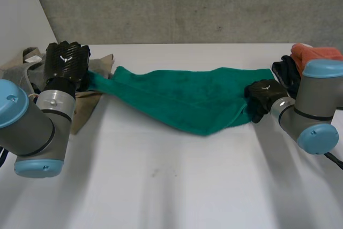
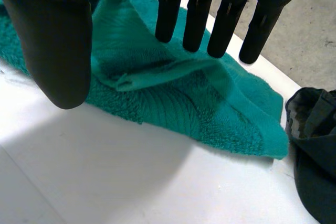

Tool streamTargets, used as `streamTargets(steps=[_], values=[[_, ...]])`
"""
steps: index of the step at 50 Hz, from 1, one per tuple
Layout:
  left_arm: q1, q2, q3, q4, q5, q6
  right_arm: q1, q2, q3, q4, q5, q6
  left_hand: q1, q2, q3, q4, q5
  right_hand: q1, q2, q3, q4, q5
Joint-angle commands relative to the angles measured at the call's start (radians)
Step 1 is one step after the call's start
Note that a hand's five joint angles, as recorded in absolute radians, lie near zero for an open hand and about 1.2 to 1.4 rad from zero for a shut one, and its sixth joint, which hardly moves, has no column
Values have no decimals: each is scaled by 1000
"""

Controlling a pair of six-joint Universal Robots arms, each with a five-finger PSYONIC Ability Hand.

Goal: Fold the laundry.

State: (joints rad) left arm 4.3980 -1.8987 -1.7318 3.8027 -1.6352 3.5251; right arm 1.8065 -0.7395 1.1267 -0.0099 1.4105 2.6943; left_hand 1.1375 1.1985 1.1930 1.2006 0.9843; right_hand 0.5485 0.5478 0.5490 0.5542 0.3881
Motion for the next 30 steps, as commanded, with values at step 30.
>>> streamTargets(steps=[30], values=[[15, 127, 6, -215, 77, -11, -78, -241, 87, 116, -78, -160, 259, 198, 203, 196, 237, 848, 848, 847, 842, 834]])
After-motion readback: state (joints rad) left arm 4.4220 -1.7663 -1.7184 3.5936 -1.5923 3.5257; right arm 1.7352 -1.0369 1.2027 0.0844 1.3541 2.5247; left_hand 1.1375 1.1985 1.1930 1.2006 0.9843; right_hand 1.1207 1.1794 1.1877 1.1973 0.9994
